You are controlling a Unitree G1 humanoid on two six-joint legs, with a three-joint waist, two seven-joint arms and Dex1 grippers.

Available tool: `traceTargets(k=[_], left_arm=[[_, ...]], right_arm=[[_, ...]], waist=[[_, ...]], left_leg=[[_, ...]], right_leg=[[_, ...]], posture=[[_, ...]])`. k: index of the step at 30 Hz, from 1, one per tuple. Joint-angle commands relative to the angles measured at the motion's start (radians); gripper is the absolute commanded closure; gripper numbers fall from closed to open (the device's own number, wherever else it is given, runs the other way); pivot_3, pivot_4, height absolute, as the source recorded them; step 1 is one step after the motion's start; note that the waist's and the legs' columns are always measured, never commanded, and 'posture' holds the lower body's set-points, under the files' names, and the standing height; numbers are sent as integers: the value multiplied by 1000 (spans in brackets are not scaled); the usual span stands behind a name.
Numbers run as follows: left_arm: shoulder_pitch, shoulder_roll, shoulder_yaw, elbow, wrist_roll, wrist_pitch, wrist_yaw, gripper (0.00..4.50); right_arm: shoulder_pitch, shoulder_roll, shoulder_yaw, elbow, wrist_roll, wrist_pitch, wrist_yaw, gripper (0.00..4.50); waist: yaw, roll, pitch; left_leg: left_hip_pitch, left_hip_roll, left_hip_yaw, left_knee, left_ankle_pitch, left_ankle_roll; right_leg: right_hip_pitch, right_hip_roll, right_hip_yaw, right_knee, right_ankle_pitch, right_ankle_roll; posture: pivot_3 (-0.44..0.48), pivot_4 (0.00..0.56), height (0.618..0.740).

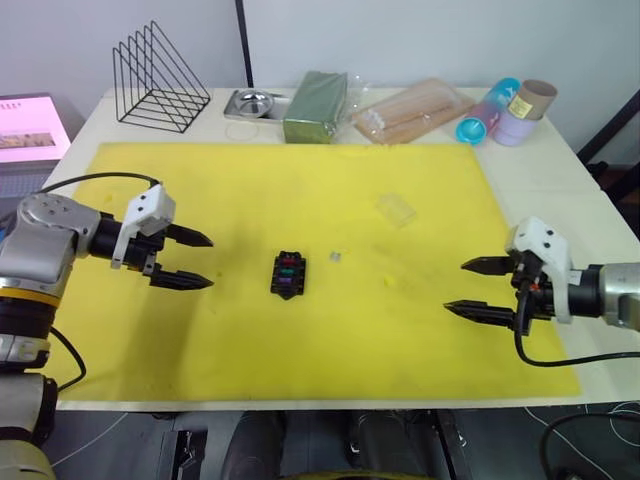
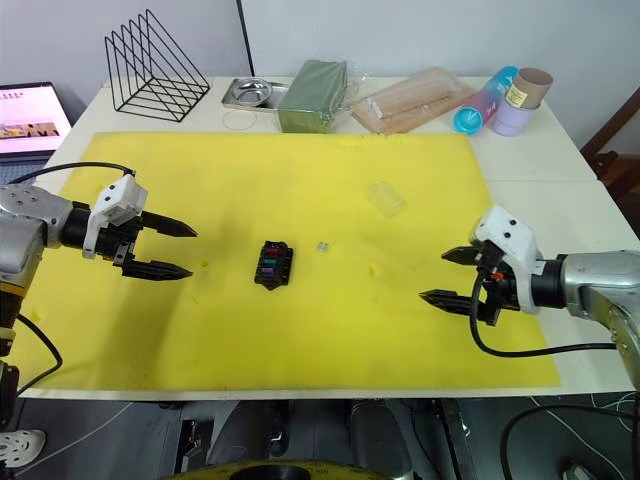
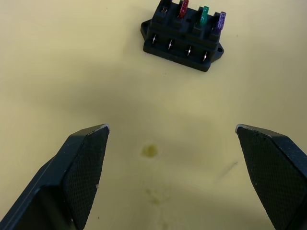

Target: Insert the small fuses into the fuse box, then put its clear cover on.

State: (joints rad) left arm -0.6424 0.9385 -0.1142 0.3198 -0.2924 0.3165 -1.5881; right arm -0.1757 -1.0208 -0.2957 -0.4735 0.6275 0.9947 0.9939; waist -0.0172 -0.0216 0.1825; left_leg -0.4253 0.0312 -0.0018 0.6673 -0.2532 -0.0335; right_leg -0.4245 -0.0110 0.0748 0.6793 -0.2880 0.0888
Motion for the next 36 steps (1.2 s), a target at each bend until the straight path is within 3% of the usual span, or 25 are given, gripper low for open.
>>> traceTargets(k=[1,9,13,17,25,36], left_arm=[[-5,-7,31,-30,-14,-47,-5,0],[62,-59,34,-186,-48,17,56,0],[72,-71,34,-233,-54,41,73,0],[81,-70,37,-249,-57,43,83,0],[134,-51,56,-310,-74,63,111,0],[151,-44,55,-349,-88,80,150,0]], right_arm=[[-139,92,35,-24,113,134,-106,23],[-393,491,151,103,168,472,-419,23],[-431,593,177,158,138,495,-495,963],[-453,655,171,200,126,518,-542,2322],[-495,758,45,368,137,549,-585,2322],[-571,709,69,544,128,521,-510,2322]], waist=[[-1,-1,0],[-2,-1,0],[5,-1,0],[-2,-1,0],[-5,-1,0],[-6,-1,0]], left_leg=[[0,0,0,0,0,0],[-1,1,-1,-1,0,0],[-1,0,-1,0,0,0],[-1,0,-1,0,0,0],[-1,0,-1,0,0,0],[-1,0,0,0,0,0]], right_leg=[[0,0,0,0,0,0],[-2,0,0,2,0,-1],[-1,-1,0,2,0,0],[-1,-1,0,2,0,0],[-2,0,0,2,0,0],[-2,0,0,2,0,0]], posture=[[0,150,740],[0,150,740],[0,150,740],[0,150,740],[0,150,740],[0,150,740]])
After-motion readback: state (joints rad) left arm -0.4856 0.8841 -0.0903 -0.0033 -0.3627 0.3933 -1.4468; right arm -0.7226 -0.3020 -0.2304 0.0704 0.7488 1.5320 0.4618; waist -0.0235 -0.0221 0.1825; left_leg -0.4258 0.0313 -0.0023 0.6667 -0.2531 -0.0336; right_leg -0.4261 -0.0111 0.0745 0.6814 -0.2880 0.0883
